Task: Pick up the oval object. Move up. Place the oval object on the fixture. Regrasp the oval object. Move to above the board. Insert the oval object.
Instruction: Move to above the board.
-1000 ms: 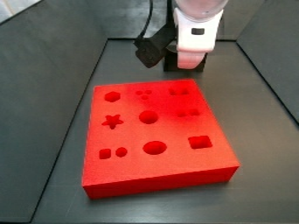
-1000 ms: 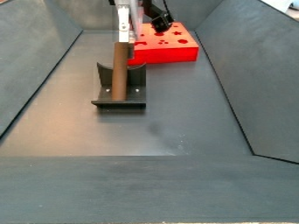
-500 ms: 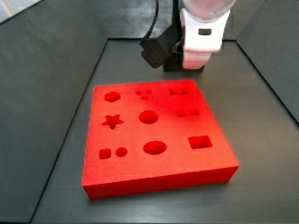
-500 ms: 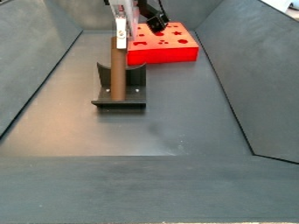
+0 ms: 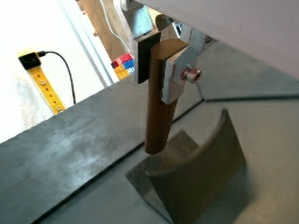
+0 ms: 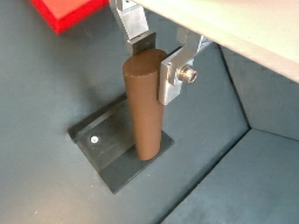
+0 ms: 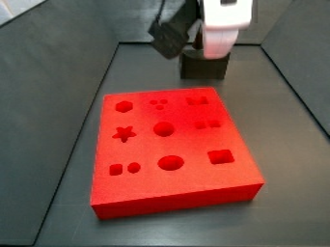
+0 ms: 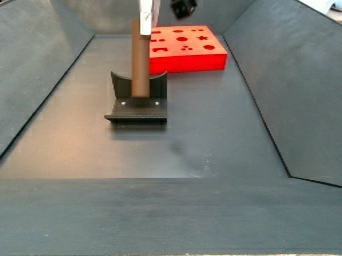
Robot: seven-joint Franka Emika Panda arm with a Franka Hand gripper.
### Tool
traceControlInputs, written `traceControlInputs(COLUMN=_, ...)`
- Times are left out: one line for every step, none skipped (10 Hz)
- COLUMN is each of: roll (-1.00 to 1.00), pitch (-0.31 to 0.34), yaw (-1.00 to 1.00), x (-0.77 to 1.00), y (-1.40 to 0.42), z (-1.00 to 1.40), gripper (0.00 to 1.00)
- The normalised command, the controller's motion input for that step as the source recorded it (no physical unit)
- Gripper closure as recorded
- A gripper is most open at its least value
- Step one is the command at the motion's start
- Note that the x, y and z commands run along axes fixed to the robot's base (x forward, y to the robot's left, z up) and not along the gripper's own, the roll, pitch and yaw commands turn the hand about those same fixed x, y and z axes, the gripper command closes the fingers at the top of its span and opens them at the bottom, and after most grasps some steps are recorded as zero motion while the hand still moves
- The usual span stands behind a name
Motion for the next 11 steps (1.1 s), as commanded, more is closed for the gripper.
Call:
traceControlInputs(roll=-0.20, pitch=-0.291, yaw=-0.13, x=-0.24, y=-0.08, z=1.00, gripper=1.00)
traceControlInputs(roll=-0.18, pitch=-0.225, yaw=-0.17, x=-0.23, y=-0.07, z=1.00, gripper=1.00)
traceControlInputs(roll=-0.16, pitch=-0.130, yaw=-0.21, x=-0.22, y=-0.05, z=1.00, gripper=1.00)
traceControlInputs(roll=-0.16, pitch=-0.068, yaw=-0.22, x=-0.21, y=-0.04, z=1.00, gripper=1.00)
traceControlInputs(roll=-0.15, pitch=-0.010, yaw=-0.22, x=-0.19, y=-0.03, z=1.00, gripper=1.00)
traceControlInputs(roll=-0.15, pitch=0.039, yaw=-0.20, x=-0.16, y=-0.01, z=0.90, gripper=1.00)
traceControlInputs(roll=-0.14, pitch=0.084, yaw=-0.16, x=-0.11, y=0.00, z=0.68, gripper=1.00)
traceControlInputs(roll=-0.14, pitch=0.104, yaw=-0.13, x=-0.07, y=0.01, z=0.51, gripper=1.00)
traceControlInputs(roll=-0.12, pitch=0.127, yaw=-0.08, x=-0.05, y=0.02, z=0.27, gripper=1.00)
traceControlInputs(roll=-0.50, pitch=0.140, yaw=1.00, x=-0.38, y=-1.00, z=0.47, gripper=1.00)
traceControlInputs(roll=-0.49, pitch=0.133, yaw=1.00, x=-0.36, y=-1.00, z=0.42, gripper=1.00)
